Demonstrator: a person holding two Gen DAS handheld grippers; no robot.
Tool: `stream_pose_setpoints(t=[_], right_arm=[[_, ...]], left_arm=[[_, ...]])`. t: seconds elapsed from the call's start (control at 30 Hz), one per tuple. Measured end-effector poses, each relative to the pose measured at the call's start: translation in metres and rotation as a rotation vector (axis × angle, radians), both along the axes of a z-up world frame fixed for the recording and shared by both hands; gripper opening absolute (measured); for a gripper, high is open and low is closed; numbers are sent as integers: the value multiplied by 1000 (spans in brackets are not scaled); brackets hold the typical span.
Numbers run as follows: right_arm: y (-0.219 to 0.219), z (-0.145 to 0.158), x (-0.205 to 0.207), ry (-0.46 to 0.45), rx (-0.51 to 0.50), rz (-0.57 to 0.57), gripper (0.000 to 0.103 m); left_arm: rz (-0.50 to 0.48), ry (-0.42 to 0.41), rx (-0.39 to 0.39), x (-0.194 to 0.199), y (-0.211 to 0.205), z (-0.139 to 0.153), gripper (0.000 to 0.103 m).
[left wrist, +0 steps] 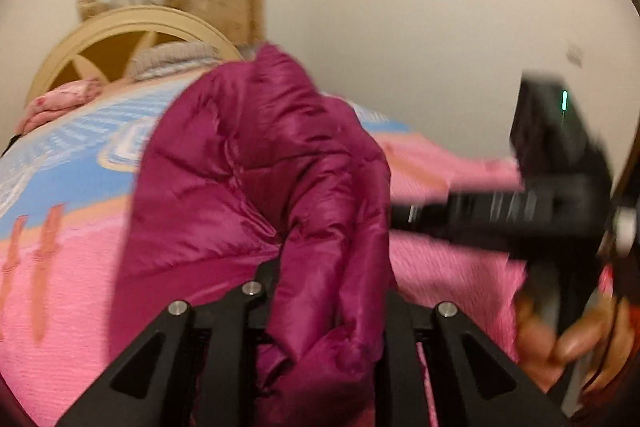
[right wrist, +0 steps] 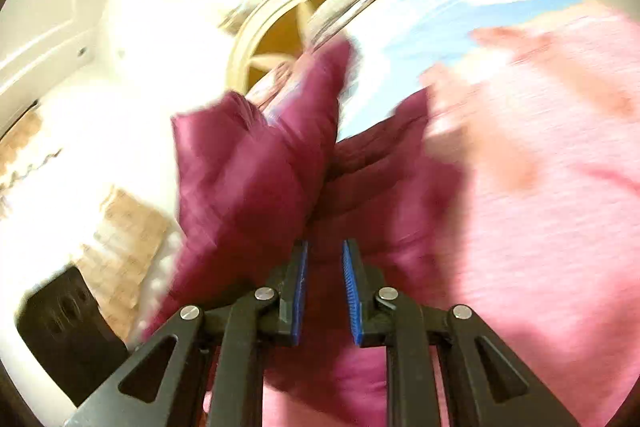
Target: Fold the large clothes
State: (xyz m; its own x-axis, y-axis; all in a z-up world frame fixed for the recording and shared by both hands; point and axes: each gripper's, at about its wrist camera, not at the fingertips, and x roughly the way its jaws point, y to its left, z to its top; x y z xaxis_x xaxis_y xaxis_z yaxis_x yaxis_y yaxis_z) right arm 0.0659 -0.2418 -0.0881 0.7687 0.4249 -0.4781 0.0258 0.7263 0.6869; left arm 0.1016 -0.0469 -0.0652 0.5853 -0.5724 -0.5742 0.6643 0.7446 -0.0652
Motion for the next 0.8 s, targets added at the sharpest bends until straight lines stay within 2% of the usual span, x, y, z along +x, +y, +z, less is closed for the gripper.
stream_pose_setpoints(t=[0.07, 0.13, 0.2, 0.27, 0.33, 0.37, 0.4, 0.5, 0.6, 0.63, 0.67, 0.7, 0.8], right_arm=[[-17, -7, -6, 26, 13, -35, 23], [-28, -13, -10, 54, 15, -62, 40], [-37, -21, -13, 53, 34, -80, 64], [-42, -23, -15, 23, 91, -76, 70], [-53, -17, -15, 8, 129, -91, 72], [-59, -12, -16, -8, 144, -93, 77], [-59, -6, -17, -24, 144, -85, 83], [-43, 7, 1, -31, 102, -12, 87], [-24, 9, 29, 6, 39, 52, 87], [-20, 9, 39, 13, 13, 63, 82], [-14, 10, 50, 23, -44, 71, 47], [-11, 6, 62, 58, -93, 69, 21], [-17, -12, 77, 118, -55, 46, 20]], left_arm=[[-22, -4, 49, -4, -14, -14, 17], [-29, -26, 81, -7, -19, -23, 17], [-32, -14, 82, -5, -20, -29, 18], [-41, 2, 84, -1, -21, -38, 18], [-43, -8, 96, 2, -20, -43, 18], [-40, -10, 100, 3, -20, -43, 18], [-37, -6, 97, 3, -21, -42, 18], [-29, 17, 78, 6, -21, -40, 19], [-31, 19, 91, 5, -19, -33, 23], [-36, 18, 103, 2, -18, -32, 23], [-38, 23, 117, 1, -15, -27, 27], [-38, 34, 114, 11, -14, -23, 33], [-62, 81, 63, 15, 9, -2, 42]])
